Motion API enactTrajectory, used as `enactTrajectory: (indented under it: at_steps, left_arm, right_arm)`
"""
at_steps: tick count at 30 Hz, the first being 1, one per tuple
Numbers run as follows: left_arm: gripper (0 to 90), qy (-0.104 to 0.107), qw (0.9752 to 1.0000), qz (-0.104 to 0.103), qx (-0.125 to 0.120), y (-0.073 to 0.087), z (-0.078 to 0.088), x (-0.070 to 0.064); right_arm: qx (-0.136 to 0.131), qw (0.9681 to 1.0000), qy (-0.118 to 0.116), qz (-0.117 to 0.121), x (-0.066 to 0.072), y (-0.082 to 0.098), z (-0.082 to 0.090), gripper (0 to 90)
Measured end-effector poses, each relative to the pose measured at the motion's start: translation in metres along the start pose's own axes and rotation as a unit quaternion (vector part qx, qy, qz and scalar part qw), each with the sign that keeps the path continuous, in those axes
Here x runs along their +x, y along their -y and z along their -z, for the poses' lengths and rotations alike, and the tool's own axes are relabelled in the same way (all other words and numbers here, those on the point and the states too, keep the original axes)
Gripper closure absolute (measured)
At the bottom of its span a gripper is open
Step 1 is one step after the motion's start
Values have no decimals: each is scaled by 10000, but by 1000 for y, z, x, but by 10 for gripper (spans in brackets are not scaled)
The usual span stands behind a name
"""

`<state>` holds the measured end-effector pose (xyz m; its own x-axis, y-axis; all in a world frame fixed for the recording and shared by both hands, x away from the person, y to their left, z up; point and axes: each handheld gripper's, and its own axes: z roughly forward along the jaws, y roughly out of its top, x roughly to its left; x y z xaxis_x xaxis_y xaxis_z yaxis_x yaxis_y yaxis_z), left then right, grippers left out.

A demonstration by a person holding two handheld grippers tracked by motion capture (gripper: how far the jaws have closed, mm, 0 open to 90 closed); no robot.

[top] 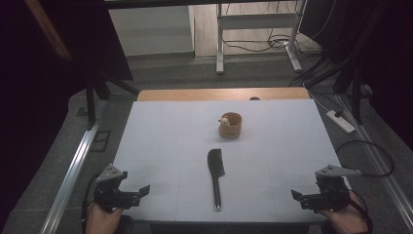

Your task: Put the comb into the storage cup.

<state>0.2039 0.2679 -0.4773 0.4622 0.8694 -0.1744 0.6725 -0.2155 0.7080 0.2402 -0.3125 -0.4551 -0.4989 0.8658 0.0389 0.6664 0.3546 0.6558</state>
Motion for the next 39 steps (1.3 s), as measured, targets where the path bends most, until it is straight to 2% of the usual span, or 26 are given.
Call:
enactTrajectory:
  at_steps: [25,31,39]
  left_arm:
    - [0,22,9999,36,102,-1,-1,1]
    - [0,134,9999,63,68,-3,-1,-1]
    - [0,263,9996,-39,45,-7,-5,-8]
  right_arm:
    - [-56,9999,-62,130,2,0,1,0]
    - [-62,9998,-71,150,2,0,0,0]
    - [-44,9998,-93,167,3,-1,0,0]
